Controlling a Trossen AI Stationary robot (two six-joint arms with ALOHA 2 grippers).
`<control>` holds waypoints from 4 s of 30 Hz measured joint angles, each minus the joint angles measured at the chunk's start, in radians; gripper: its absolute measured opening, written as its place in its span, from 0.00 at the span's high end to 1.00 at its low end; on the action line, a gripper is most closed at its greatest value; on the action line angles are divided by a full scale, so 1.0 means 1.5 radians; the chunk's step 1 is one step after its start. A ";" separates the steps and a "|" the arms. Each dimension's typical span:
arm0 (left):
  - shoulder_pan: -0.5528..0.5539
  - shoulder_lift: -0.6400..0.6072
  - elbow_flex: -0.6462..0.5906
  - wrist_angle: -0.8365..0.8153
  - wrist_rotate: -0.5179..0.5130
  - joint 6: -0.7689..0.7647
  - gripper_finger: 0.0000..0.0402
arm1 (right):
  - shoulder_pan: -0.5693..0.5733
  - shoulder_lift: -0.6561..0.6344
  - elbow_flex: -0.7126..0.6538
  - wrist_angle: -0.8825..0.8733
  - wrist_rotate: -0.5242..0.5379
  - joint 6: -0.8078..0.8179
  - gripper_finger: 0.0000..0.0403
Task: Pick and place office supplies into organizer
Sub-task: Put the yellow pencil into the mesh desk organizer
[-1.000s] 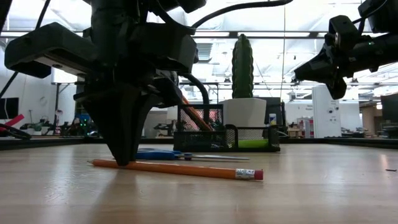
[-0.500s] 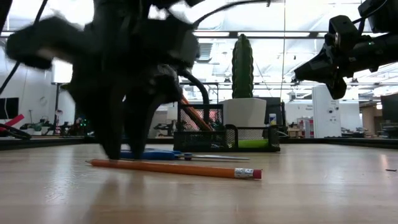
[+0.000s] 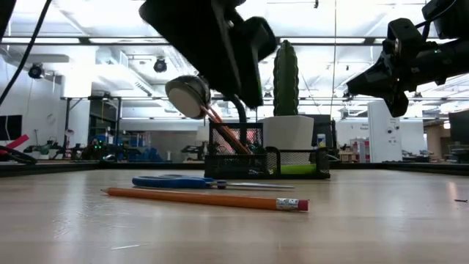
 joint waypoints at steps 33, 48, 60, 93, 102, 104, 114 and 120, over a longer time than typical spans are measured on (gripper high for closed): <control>-0.007 0.075 -0.032 -0.132 -0.022 -0.060 0.57 | 0.000 0.001 0.000 -0.015 0.000 -0.001 0.89; -0.008 0.075 -0.039 -0.104 -0.032 -0.060 0.79 | 0.000 0.001 0.000 -0.015 0.000 -0.001 0.89; -0.008 0.075 -0.040 -0.101 -0.034 -0.060 0.98 | 0.000 0.001 0.000 -0.015 0.000 -0.001 0.89; 0.002 0.017 -0.042 -0.108 -0.051 -0.085 0.98 | 0.000 0.001 0.000 -0.015 0.001 0.002 0.89; 0.040 -0.043 -0.043 -0.104 -0.106 -0.128 0.98 | 0.000 0.001 0.000 -0.015 0.000 0.000 0.89; 0.049 -0.055 -0.043 -0.103 -0.120 -0.136 0.98 | 0.000 0.001 0.000 -0.015 0.000 0.000 0.89; 0.090 -0.107 -0.045 -0.067 -0.206 -0.182 0.98 | 0.000 0.001 0.000 -0.015 0.000 0.000 0.89; 0.111 -0.131 -0.046 -0.021 -0.249 -0.199 0.98 | 0.000 0.001 0.000 -0.015 0.000 0.000 0.89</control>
